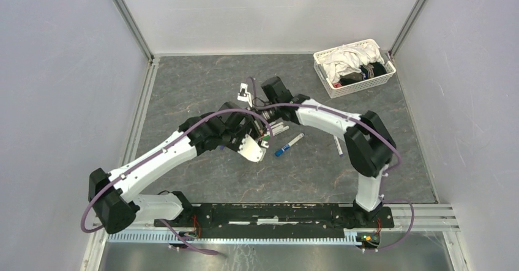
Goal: Open the pen caps
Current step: Open the pen cap from the pen.
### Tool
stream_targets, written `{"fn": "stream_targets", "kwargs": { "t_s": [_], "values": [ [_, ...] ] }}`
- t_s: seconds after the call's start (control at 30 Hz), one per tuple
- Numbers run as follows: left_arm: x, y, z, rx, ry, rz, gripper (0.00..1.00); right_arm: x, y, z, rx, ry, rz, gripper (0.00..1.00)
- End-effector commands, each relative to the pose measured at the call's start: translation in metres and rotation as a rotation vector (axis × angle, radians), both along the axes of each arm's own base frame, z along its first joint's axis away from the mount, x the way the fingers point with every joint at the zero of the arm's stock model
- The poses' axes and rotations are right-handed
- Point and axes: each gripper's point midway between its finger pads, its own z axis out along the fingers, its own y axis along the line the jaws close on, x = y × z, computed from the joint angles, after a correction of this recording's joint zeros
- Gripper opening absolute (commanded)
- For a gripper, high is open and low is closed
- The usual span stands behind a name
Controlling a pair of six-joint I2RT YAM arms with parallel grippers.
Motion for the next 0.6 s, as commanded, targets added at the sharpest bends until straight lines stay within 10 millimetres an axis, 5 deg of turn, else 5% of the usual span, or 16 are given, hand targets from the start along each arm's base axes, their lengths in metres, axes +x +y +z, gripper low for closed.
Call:
{"fn": "stream_targets", "kwargs": {
  "t_s": [0.0,0.1,0.13,0.17,0.2,0.23,0.27,0.3,0.33,0.4,0.43,0.57],
  "values": [
    [-0.023,-0.084,0.023,-0.146,0.025,-0.302,0.02,0.081,0.057,0.025,0.045,-0.166,-0.155,0.0],
    [-0.015,-0.094,0.026,-0.085,0.021,-0.309,0.02,0.115,0.077,0.023,0.028,-0.219,-0.14,0.0],
    [0.002,-0.079,0.038,-0.056,-0.021,-0.212,0.02,0.089,0.04,-0.008,-0.17,-0.207,-0.027,0.0],
    [0.031,-0.04,0.059,-0.078,-0.048,-0.022,0.02,0.025,-0.027,-0.059,-0.321,-0.231,0.084,0.0],
    [0.061,0.035,0.074,-0.138,-0.057,0.175,0.02,-0.058,-0.106,-0.08,-0.31,-0.246,-0.002,0.0],
    [0.082,0.159,0.064,-0.179,-0.111,0.421,0.02,-0.088,-0.138,-0.064,-0.063,-0.324,-0.247,0.0],
    [0.055,0.212,0.028,-0.125,-0.141,0.432,0.02,-0.096,-0.165,-0.076,0.041,-0.275,-0.422,0.0],
    [0.038,0.216,0.008,-0.121,-0.158,0.395,0.02,-0.094,-0.171,-0.07,0.064,-0.253,-0.426,0.0],
    [0.032,0.199,0.007,-0.16,-0.152,0.371,0.02,-0.107,-0.178,-0.089,-0.07,-0.224,-0.327,0.0],
    [0.027,0.16,0.019,-0.22,-0.102,0.375,0.02,-0.109,-0.178,-0.092,-0.188,-0.262,-0.214,0.0],
    [0.022,0.139,0.035,-0.211,-0.11,0.312,0.02,-0.094,-0.172,-0.077,-0.173,-0.33,-0.217,0.0],
    [0.011,0.099,0.054,-0.235,-0.077,0.159,0.02,-0.086,-0.166,-0.064,-0.169,-0.363,-0.188,0.0]
  ]
}}
